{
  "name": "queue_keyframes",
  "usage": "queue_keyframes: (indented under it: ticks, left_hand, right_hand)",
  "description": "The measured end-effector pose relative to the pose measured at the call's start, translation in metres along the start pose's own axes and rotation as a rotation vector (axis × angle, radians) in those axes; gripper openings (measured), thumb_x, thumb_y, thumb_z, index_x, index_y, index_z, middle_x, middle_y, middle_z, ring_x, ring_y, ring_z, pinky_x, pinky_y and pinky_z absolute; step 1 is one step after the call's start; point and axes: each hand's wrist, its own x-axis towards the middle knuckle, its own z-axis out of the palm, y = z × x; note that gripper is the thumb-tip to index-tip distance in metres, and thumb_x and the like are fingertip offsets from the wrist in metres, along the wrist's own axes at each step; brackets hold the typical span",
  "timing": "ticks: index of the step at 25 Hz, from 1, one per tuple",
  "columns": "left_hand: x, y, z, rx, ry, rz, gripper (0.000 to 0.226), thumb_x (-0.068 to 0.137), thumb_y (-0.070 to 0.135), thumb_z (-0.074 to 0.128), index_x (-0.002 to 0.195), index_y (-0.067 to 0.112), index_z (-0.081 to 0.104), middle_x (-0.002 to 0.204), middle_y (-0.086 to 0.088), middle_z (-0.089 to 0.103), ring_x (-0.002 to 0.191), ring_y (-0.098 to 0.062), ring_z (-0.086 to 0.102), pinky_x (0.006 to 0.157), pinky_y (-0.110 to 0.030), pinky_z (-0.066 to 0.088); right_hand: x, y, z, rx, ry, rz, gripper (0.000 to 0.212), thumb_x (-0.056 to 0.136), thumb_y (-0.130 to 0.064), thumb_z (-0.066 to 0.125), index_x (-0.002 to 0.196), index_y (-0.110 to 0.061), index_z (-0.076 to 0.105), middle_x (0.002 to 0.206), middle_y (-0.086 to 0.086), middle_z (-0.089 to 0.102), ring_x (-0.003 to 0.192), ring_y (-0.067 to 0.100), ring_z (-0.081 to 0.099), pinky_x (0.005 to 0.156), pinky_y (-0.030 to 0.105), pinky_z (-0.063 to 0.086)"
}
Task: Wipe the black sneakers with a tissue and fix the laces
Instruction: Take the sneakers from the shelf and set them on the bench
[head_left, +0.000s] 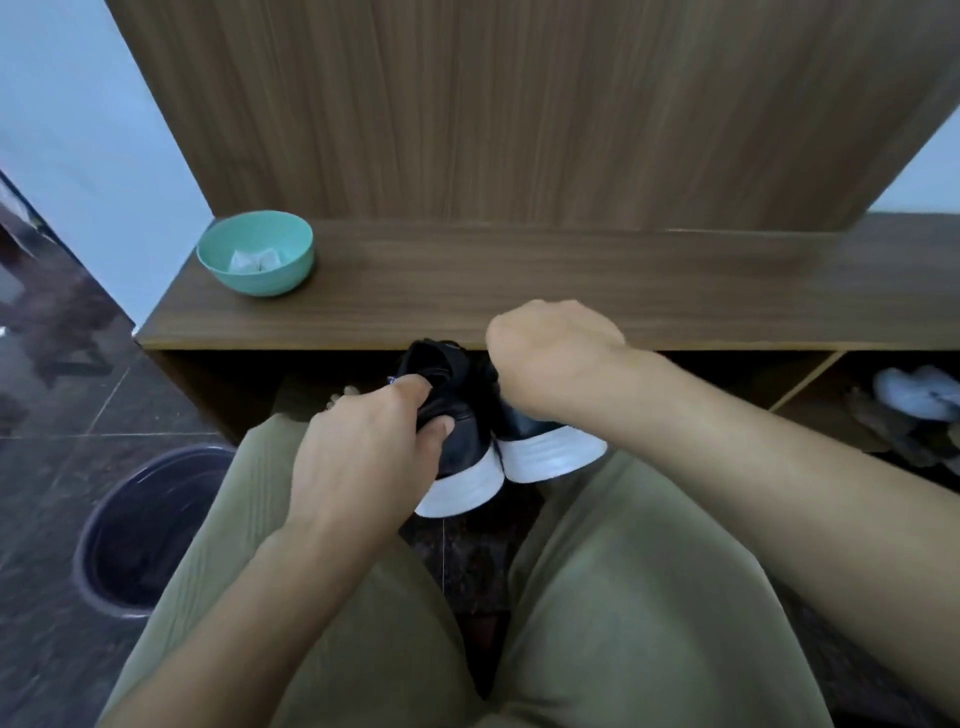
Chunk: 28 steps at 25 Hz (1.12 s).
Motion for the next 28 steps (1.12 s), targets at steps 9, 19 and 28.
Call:
queue_keyframes:
  ticks: [9,19,28]
  left_hand:
    - [0.088,0.007,-0.019,-0.082,0.214,-0.015,0.017,0.087,0.036,0.054,0.093,0.020,0.058,0.068,-0.003,0.063,0.062,-0.025,0.049,0.053,-0.031,0.032]
    - [0.223,-0.034,0.084,0.041,-0.015,-0.052,0.026,0.056,0.015,0.087,0.068,0.016,0.063,0.048,0.002,0.057,0.034,-0.021,0.054,0.042,-0.006,0.008]
    - [0.231,-0.039,0.086,0.052,-0.113,-0.008,0.034,0.050,0.014,0.088,0.065,0.021,0.059,0.056,0.009,0.057,0.034,-0.013,0.052,0.039,-0.004,0.007]
  right_hand:
    - [0.045,0.041,-0.008,0.029,0.551,0.148,0.020,0.089,-0.014,0.056,0.078,-0.018,0.039,0.069,-0.001,0.036,0.064,0.031,0.047,0.048,0.028,0.024]
    - [0.207,0.049,0.106,0.363,0.589,0.191,0.032,0.037,-0.006,0.087,0.057,-0.020,0.066,0.063,-0.007,0.065,0.046,0.016,0.058,0.042,0.015,0.026]
    - [0.211,0.052,0.104,0.353,0.551,0.133,0.033,0.037,-0.010,0.086,0.058,-0.022,0.064,0.062,-0.005,0.061,0.053,0.015,0.062,0.035,0.021,0.039]
